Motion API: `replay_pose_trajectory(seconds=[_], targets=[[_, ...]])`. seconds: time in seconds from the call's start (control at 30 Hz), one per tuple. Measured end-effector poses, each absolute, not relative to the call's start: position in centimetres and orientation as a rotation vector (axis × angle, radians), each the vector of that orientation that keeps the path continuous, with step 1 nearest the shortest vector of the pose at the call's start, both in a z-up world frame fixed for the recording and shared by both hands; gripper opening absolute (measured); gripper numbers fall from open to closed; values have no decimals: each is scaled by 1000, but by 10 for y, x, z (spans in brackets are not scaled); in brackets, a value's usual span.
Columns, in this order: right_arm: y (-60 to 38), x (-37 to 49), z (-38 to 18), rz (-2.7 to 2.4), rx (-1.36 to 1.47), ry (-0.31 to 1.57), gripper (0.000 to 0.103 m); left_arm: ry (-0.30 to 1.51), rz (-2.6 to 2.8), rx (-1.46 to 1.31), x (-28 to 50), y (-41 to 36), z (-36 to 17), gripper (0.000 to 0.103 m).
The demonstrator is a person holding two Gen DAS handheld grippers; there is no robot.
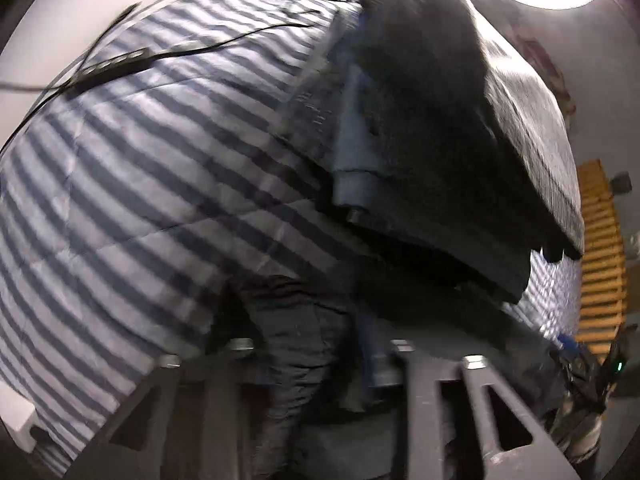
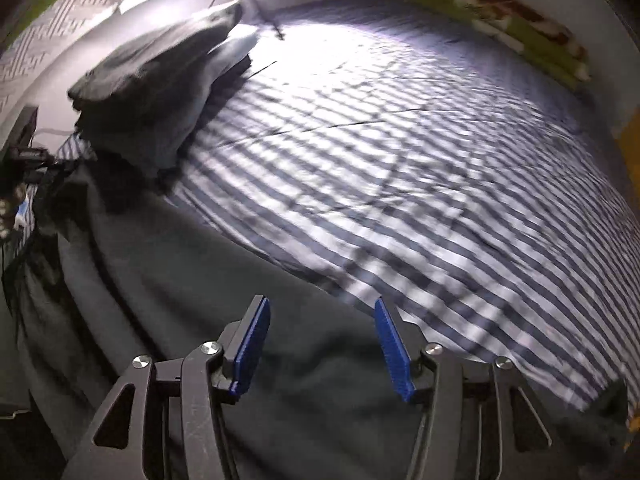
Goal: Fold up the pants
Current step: 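Carry the pants cuff with the left gripper toward the grey stack while the right gripper grasps the pants edge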
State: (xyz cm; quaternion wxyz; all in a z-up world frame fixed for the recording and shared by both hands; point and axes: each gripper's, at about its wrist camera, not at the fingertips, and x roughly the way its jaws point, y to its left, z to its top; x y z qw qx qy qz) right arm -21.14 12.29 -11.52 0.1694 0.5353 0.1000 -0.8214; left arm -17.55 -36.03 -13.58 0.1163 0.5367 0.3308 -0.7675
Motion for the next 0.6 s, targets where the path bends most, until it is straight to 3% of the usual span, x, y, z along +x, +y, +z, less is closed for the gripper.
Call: replay_pose_trajectory(seconds=[0.07, 0.3, 0.37, 0.43, 0.6], targets=[[114, -217, -126, -2292, 1531, 304, 56, 929, -2297, 1537, -177, -354, -130, 10], [95, -228, -163, -2210, 1585, 462, 61, 908, -2464, 1375, -161, -349, -86, 7], [94, -227, -162, -2205, 1583, 404, 42, 868, -2502, 1364, -160, -344, -78, 7], [89, -223, -157, -2216, 1572, 434, 3, 833, -2521, 1355, -163, -338, -74, 7], [88, -217, -114, -2433, 1457, 526, 1, 757, -2597, 1304, -144, -332, -55, 7]])
